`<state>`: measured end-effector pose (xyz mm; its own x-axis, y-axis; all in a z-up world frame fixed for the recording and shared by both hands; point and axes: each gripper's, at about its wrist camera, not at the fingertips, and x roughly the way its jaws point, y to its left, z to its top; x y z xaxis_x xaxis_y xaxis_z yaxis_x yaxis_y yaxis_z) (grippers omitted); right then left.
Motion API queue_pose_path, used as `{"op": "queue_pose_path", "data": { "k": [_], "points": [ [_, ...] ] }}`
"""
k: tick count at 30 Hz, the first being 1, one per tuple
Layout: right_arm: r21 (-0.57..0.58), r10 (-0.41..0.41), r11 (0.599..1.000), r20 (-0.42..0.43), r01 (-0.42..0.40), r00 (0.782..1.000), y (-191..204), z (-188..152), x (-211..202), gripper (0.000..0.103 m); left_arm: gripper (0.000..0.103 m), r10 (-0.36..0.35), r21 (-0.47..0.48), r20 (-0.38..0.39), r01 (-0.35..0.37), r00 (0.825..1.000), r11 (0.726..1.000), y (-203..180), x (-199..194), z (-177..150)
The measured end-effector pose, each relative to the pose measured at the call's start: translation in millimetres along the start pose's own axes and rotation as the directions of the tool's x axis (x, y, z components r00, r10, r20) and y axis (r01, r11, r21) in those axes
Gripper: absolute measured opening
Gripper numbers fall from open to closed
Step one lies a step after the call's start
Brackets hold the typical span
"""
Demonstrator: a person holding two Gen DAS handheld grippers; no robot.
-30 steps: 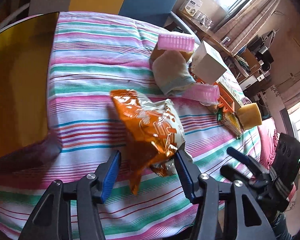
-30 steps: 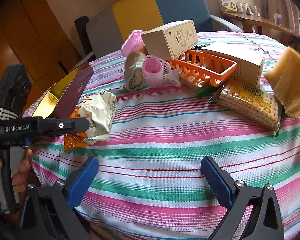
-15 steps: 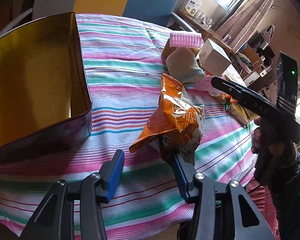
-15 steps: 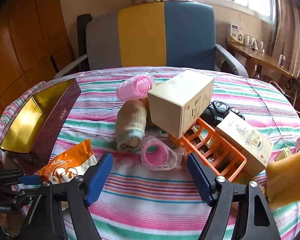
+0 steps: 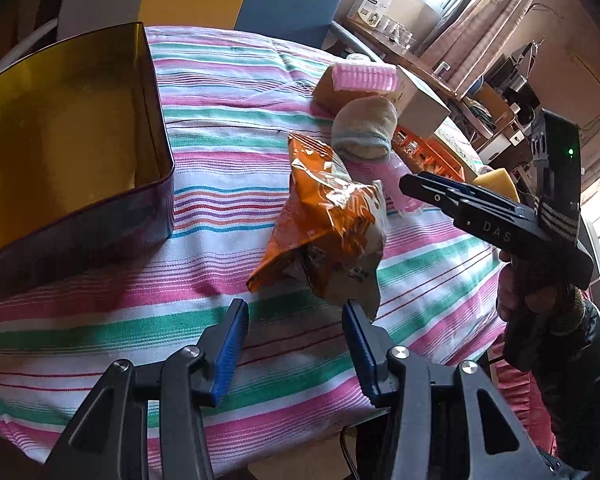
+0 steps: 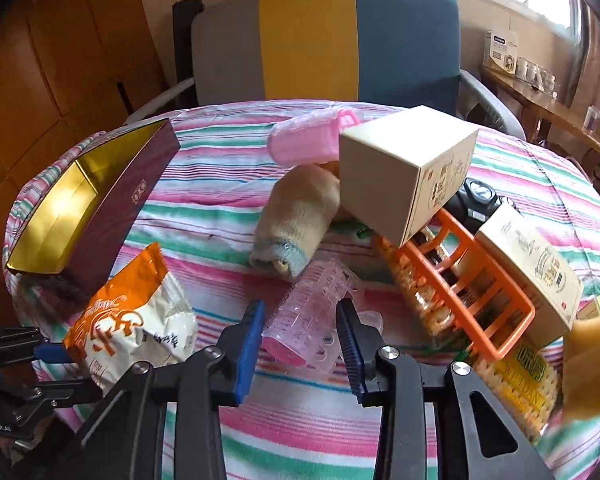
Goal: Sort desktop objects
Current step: 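Grasp the clear pink hair curler with the right gripper while the left holds the bag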
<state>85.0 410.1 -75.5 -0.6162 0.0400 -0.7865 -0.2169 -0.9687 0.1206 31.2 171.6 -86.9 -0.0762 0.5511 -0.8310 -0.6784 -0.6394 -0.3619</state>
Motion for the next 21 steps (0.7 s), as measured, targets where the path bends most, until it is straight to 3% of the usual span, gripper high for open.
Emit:
{"op": "queue_pose_path", "data": {
  "k": [7, 11, 21],
  "points": [
    [0.039, 0.038, 0.999, -0.030, -0.037, 0.999, 6, -38, -19, 0.038, 0.051, -0.006, 0.018, 0.045, 0.005, 0.999, 1.000, -7, -25, -1],
    [0.076, 0.046, 0.996, -0.038, -0.043, 0.998, 5, -56, -29, 0.039, 0.062, -0.014, 0.071, 0.093, 0.008, 0.996, 0.997, -17, -38, 15],
    [0.148, 0.045, 0.988, -0.042, -0.038, 0.998, -4, -69, -28, 0.066, 0.062, 0.054, 0.160, 0.060, -0.063, 0.997, 0.985, -35, -1, 56]
  ]
}}
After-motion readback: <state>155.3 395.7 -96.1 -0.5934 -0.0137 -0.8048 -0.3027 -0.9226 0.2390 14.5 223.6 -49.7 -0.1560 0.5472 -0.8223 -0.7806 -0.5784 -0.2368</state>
